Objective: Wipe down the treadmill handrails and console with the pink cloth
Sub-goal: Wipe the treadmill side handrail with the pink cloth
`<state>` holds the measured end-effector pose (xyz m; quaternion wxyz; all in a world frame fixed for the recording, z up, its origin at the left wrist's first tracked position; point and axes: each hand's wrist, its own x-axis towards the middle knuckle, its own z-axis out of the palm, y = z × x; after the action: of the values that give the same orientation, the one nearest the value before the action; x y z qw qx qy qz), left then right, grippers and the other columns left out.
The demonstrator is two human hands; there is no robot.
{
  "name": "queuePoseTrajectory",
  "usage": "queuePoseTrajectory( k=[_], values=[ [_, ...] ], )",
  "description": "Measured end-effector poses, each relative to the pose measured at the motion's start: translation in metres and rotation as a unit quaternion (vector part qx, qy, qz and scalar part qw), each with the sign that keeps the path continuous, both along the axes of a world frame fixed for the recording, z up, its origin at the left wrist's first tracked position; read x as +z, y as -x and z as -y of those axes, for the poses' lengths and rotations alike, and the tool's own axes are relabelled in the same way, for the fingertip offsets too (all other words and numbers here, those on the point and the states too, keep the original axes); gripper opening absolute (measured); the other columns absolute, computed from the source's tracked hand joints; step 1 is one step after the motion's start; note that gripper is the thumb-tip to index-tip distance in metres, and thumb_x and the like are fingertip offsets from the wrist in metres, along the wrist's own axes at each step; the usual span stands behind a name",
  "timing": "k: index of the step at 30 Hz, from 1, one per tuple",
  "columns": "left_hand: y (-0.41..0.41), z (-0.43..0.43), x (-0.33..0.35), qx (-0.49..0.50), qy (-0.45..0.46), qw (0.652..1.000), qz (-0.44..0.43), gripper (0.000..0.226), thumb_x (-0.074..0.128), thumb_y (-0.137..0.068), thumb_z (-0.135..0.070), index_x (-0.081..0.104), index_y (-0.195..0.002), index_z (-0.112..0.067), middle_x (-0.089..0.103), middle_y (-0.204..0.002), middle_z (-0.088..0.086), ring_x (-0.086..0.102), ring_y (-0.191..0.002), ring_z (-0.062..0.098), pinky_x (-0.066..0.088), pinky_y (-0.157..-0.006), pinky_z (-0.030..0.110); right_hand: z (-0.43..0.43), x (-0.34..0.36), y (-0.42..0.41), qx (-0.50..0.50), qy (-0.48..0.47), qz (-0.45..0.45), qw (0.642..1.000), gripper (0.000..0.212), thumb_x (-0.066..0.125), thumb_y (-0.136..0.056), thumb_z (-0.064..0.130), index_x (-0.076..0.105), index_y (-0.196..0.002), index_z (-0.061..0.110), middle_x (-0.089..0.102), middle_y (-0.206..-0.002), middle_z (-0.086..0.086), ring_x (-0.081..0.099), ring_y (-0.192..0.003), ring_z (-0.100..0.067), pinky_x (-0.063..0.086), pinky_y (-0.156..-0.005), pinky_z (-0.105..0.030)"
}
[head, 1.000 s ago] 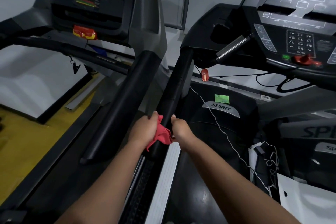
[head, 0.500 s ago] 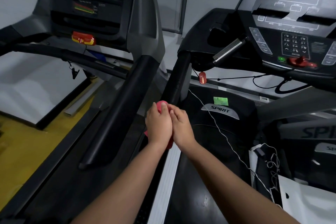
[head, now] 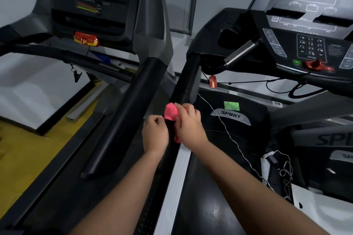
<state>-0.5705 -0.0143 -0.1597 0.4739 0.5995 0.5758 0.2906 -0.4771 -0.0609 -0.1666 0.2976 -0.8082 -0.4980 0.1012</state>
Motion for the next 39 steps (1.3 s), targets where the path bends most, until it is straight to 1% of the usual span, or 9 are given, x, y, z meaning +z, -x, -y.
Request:
queuePoseTrajectory(
  k=[5, 13, 17, 20, 24, 27, 32, 35, 39],
  values=[
    [-0.006, -0.006, -0.006, -0.016, 0.016, 0.998, -0.051, 0.035, 0.032, -0.102, -0.028, 0.053, -0.121, -0.008, 0.053, -0.125, 0.011, 0.050, -0.114, 0.027, 0.035, -0.086, 0.031, -0.002, -0.005, -0.006, -0.017, -0.016, -0.003, 1.000, 0.059, 0.037, -0.092, -0.001, 0.037, -0.144, 0.026, 0.039, -0.136, -0.002, 0.037, -0.110, -0.027, 0.038, -0.094, -0.033],
    [-0.010, -0.010, -0.009, -0.007, 0.009, 0.998, -0.067, 0.030, 0.031, -0.101, -0.024, 0.054, -0.115, -0.009, 0.053, -0.120, 0.011, 0.052, -0.110, 0.028, 0.036, -0.082, 0.032, 0.009, -0.017, 0.011, 0.019, -0.080, -0.053, 0.995, 0.042, 0.046, -0.099, 0.028, 0.046, -0.140, 0.019, 0.032, -0.120, 0.003, 0.037, -0.116, -0.017, 0.027, -0.100, -0.019],
    [-0.010, -0.011, -0.011, -0.015, 0.009, 0.997, -0.080, 0.023, 0.033, -0.100, -0.022, 0.053, -0.107, -0.013, 0.053, -0.119, 0.009, 0.051, -0.106, 0.025, 0.038, -0.084, 0.034, -0.026, -0.004, -0.007, -0.033, -0.075, 0.002, 0.997, 0.041, 0.046, -0.099, 0.019, 0.047, -0.139, 0.016, 0.046, -0.120, -0.006, 0.044, -0.104, -0.026, 0.043, -0.092, -0.033],
    [-0.009, -0.013, -0.013, -0.013, 0.011, 0.997, -0.078, 0.017, 0.035, -0.098, -0.018, 0.052, -0.100, -0.017, 0.052, -0.116, 0.005, 0.051, -0.102, 0.023, 0.035, -0.079, 0.031, -0.035, -0.001, -0.011, -0.034, -0.071, 0.013, 0.997, 0.038, 0.051, -0.095, 0.013, 0.050, -0.133, 0.015, 0.051, -0.123, -0.002, 0.045, -0.104, -0.025, 0.041, -0.092, -0.033],
    [-0.008, -0.014, -0.014, 0.015, 0.015, 1.000, -0.022, 0.025, 0.030, -0.101, -0.023, 0.052, -0.104, -0.012, 0.057, -0.112, 0.008, 0.054, -0.097, 0.024, 0.037, -0.076, 0.031, -0.018, -0.011, 0.006, 0.003, -0.114, 0.056, 0.992, 0.016, 0.061, -0.088, 0.009, 0.068, -0.102, 0.010, 0.062, -0.099, -0.006, 0.054, -0.085, -0.027, 0.036, -0.080, -0.024],
    [-0.008, -0.013, -0.015, 0.025, 0.020, 0.999, 0.008, 0.027, 0.026, -0.103, -0.028, 0.049, -0.102, -0.014, 0.057, -0.106, 0.006, 0.053, -0.089, 0.021, 0.036, -0.072, 0.031, -0.009, -0.015, 0.008, 0.044, -0.139, 0.084, 0.986, 0.018, 0.063, -0.088, 0.013, 0.072, -0.104, 0.015, 0.066, -0.093, 0.000, 0.058, -0.081, -0.021, 0.033, -0.077, -0.019],
    [-0.009, -0.014, -0.016, 0.022, 0.019, 0.999, 0.013, 0.030, 0.026, -0.103, -0.029, 0.051, -0.108, -0.011, 0.056, -0.103, 0.006, 0.053, -0.088, 0.021, 0.036, -0.072, 0.032, -0.037, -0.006, 0.001, -0.027, -0.102, 0.071, 0.992, 0.020, 0.060, -0.087, 0.008, 0.073, -0.102, 0.012, 0.065, -0.093, -0.007, 0.051, -0.084, -0.032, 0.047, -0.069, -0.038],
    [-0.010, -0.014, -0.017, 0.026, 0.021, 0.999, 0.018, 0.027, 0.026, -0.103, -0.028, 0.048, -0.099, -0.013, 0.057, -0.099, 0.008, 0.052, -0.083, 0.020, 0.036, -0.069, 0.032, -0.047, -0.007, 0.008, -0.025, -0.081, 0.137, 0.987, 0.014, 0.067, -0.080, 0.010, 0.075, -0.090, 0.015, 0.066, -0.083, -0.005, 0.054, -0.075, -0.032, 0.043, -0.058, -0.034],
    [-0.008, -0.014, -0.016, 0.048, 0.020, 0.998, 0.035, 0.022, 0.028, -0.102, -0.024, 0.046, -0.095, -0.014, 0.057, -0.095, 0.007, 0.053, -0.083, 0.021, 0.036, -0.070, 0.031, -0.014, -0.019, 0.014, 0.083, -0.086, 0.134, 0.984, 0.035, 0.042, -0.091, 0.025, 0.066, -0.116, 0.021, 0.068, -0.108, 0.004, 0.058, -0.096, -0.016, 0.031, -0.080, -0.023]
  ],
)
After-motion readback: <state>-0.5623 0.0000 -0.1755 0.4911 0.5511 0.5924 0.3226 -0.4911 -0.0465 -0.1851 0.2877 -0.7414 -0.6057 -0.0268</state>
